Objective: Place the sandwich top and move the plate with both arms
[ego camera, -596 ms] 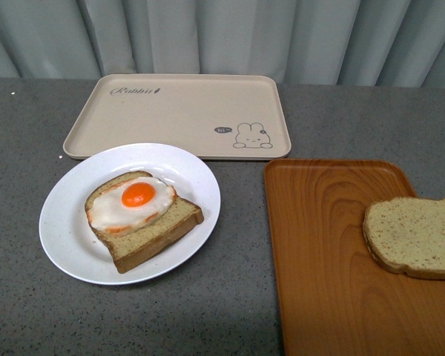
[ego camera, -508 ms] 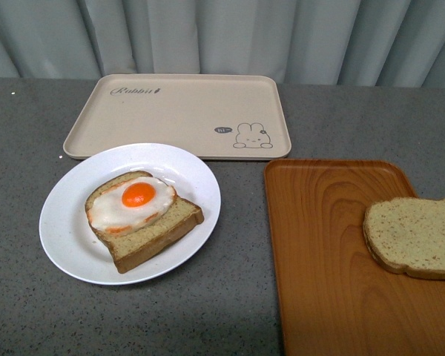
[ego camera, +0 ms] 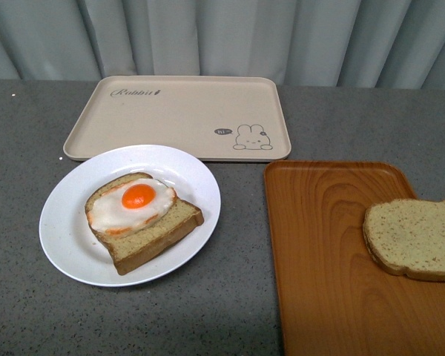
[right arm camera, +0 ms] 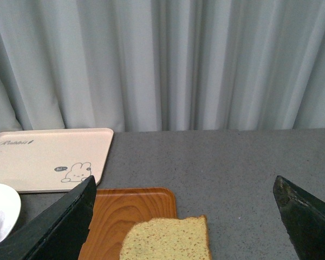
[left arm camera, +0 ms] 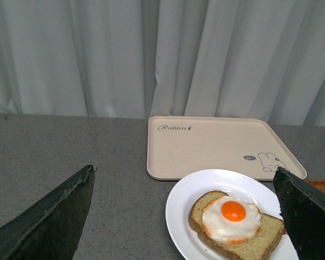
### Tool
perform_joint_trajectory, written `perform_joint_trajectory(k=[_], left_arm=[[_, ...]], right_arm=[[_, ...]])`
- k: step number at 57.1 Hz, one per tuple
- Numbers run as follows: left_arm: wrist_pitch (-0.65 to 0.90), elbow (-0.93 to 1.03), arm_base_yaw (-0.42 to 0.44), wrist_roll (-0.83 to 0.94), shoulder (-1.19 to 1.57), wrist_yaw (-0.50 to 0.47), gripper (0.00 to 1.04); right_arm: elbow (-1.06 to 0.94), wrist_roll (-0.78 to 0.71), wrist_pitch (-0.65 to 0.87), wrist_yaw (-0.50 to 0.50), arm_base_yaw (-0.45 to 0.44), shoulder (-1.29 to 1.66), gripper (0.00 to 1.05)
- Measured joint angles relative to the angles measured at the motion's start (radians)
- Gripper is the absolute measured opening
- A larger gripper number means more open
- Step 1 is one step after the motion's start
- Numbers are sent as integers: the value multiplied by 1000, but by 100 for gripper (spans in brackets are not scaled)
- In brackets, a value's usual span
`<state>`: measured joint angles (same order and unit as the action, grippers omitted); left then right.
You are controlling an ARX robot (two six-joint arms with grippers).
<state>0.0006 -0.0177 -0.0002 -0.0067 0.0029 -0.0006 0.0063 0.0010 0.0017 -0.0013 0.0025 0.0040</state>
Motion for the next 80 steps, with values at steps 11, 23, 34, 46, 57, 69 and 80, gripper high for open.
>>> perform_joint_trajectory(k=[11,23,34,46,57,69,80], left_arm=[[0,0,0,0,0,0,98],[0,0,0,0,0,0,98],[0,0,0,0,0,0,98],[0,0,0,0,0,0,98],[0,0,0,0,0,0,98],[0,0,0,0,0,0,98],[0,0,0,0,0,0,98]], right_arm=[[0,0,0,0,0,0,96],[0,0,0,0,0,0,96],[0,0,0,0,0,0,96],[0,0,0,0,0,0,96],[0,0,0,0,0,0,96],[0,0,0,0,0,0,96],[0,0,0,0,0,0,96]])
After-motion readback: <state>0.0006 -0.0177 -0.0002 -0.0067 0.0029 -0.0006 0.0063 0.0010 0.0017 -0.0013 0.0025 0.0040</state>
